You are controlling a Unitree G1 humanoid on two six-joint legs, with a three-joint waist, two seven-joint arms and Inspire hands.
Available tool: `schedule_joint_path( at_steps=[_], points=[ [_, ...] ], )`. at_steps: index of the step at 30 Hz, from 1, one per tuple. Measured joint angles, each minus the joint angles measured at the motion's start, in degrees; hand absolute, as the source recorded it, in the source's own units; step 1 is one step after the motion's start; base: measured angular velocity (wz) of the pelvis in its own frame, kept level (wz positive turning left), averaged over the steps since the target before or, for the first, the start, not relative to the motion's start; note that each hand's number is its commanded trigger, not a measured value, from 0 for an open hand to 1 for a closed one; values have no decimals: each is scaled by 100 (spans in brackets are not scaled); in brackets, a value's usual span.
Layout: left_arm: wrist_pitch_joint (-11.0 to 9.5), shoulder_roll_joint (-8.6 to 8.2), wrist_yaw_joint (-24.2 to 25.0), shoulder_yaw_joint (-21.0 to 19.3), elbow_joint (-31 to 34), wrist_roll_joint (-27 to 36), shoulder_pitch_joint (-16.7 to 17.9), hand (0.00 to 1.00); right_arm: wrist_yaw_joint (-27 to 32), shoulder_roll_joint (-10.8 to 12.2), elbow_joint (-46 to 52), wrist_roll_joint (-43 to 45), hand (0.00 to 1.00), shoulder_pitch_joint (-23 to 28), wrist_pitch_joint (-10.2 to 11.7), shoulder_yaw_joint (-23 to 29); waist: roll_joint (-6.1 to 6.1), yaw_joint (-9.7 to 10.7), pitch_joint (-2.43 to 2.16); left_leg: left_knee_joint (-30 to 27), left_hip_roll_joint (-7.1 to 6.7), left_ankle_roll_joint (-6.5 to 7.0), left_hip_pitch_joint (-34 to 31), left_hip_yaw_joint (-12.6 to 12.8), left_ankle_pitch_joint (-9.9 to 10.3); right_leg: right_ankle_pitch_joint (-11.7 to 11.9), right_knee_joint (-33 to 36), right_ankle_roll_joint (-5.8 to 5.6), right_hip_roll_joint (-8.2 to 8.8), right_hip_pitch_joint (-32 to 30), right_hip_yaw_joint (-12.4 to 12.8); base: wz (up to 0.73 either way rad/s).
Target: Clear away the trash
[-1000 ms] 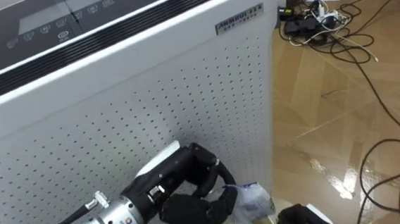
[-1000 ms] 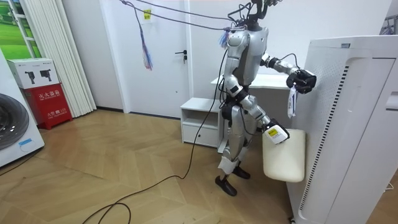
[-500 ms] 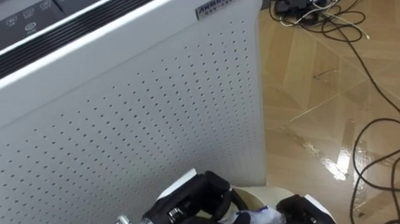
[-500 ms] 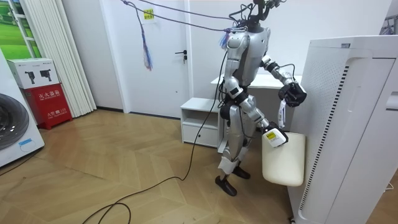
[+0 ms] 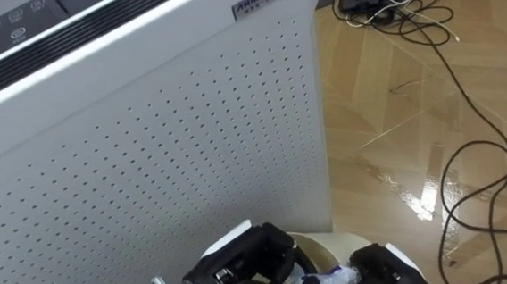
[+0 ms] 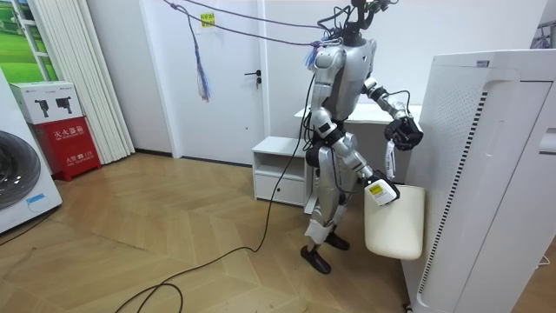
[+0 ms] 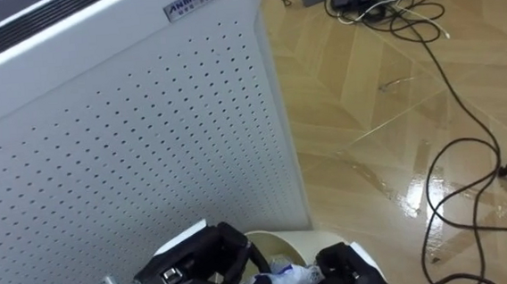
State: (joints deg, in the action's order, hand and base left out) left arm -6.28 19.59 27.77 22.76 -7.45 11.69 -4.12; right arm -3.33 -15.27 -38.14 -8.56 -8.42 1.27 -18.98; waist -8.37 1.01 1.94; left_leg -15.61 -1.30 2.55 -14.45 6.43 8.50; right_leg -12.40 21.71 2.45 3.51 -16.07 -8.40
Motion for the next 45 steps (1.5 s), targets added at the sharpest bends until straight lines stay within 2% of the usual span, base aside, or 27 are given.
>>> schedule_joint_path(
  at_steps=[4, 6, 11, 15, 26, 28, 29, 33, 45],
  points=[
    [-9, 4, 27, -12, -2, 0, 0, 100, -57, -1, -29, -1, 100, 0, 31, -4, 13, -24, -5, -10, 0, 0, 0, 0, 0, 0, 17, 1, 3, -4, -2, 0],
    [-35, 3, 44, -12, -44, -1, 0, 100, -69, 16, -172, 0, 100, 0, 129, -4, 24, -61, -12, -10, 0, 0, 9, 0, 0, 1, 18, 1, 3, 4, -5, 0],
    [-118, 10, 45, -14, -233, -1, 0, 100, -126, -54, -250, -38, 100, 3, 139, -4, 41, -154, -14, -8, 0, 0, 16, -6, 0, 2, 4, 1, 3, 28, -15, 0],
    [-127, 70, 40, -35, -335, -7, 14, 100, -171, -76, -250, -37, 100, 3, 188, -3, 97, -211, -15, -4, 3, 0, 4, -6, 0, 3, -32, 1, 2, 29, -38, 0],
    [-127, 91, -8, -349, -423, -17, 25, 100, -192, -99, -249, -44, 100, -21, 189, 8, 147, -295, -44, -3, 14, 0, 6, -35, 0, 25, -99, -1, 1, 121, -138, 3],
    [-127, 110, -10, -349, -424, -17, 26, 8, -191, -101, -249, -54, 100, -21, 189, 8, 168, -292, -56, -3, 17, 0, 7, -38, 0, 26, -100, 0, 1, 128, -150, 2],
    [-127, 114, -10, -349, -425, -17, 26, 1, -192, -103, -249, -59, 100, -20, 189, 8, 182, -288, -62, -3, 19, 0, 11, -44, 0, 27, -97, 1, 2, 136, -164, 4],
    [-127, 141, -10, -364, -427, -16, 26, 0, -192, -116, -249, -48, 100, -20, 189, 9, 224, -297, -65, -12, 24, 0, 32, -46, 0, 34, -72, 9, 2, 148, -180, 1],
    [-167, 161, -3, -401, -424, -3, 25, 0, -287, -65, -286, -136, 100, 13, 191, -12, 245, -295, -56, -59, 41, 15, 19, -47, -11, 56, -160, 14, 1, 239, -279, 4]
  ],
)
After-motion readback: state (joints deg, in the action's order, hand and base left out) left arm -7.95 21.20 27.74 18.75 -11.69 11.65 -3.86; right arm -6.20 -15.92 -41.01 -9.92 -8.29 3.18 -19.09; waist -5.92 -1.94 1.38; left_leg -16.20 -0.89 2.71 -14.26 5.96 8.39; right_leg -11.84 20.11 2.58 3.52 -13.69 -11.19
